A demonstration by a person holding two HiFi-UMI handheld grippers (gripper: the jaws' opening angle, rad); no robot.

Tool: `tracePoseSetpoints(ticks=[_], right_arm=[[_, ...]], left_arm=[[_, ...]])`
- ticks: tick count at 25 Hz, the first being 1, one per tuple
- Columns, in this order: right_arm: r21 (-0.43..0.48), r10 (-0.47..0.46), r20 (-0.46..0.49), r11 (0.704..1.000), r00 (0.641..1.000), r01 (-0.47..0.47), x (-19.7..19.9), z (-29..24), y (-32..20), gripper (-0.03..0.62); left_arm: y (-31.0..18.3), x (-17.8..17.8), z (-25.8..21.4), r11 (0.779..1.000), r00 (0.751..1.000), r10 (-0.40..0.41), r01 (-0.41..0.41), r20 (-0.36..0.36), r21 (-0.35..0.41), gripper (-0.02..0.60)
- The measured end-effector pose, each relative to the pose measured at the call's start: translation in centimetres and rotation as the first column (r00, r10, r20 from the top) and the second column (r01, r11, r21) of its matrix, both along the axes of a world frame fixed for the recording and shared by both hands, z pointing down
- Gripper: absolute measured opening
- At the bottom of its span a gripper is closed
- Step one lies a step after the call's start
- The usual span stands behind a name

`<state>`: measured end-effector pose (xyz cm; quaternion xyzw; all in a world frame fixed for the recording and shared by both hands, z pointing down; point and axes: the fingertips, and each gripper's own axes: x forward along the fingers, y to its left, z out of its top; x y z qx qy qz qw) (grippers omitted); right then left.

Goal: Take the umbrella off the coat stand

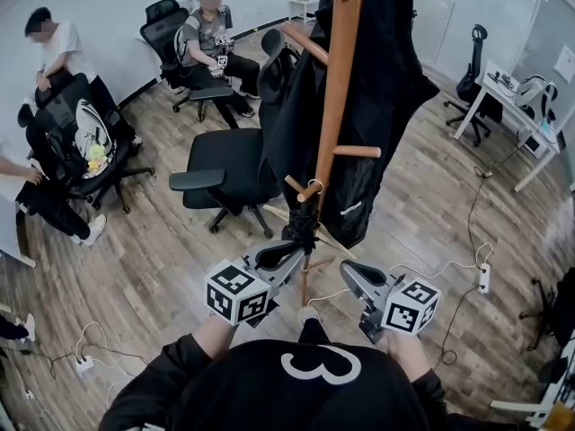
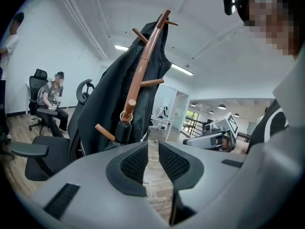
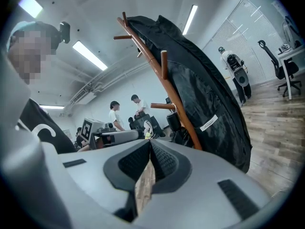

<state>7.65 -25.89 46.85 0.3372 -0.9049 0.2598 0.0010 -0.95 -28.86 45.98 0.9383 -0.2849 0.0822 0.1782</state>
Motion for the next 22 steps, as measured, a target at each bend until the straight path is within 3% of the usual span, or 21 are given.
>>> tracePoseSetpoints(ticks=[9,16,22], right_arm=[[-0.028,-0.001,-0.017,1.000,1.000,0.001,2.3,0.8,-2.1,0.026],[-0.052,0.002,-0.022,0.999,1.000,-0.003,3.8,1.9,-3.4,0.026],[-0.070,0.001,-0.021,0.998,1.000,-0.003,5.0,2.8,-4.1,0.026]], left_arm=[[-5.1,0.9,1.2,0.996,0.996,-0.079,0.077,0.042,0.032,0.204],[-8.1,1.5,2.7,0.984,0.980,-0.158,0.146,0.123,0.107,0.265],[-9.8,2.8,3.7,0.981,0.976,-0.167,0.150,0.140,0.120,0.268]])
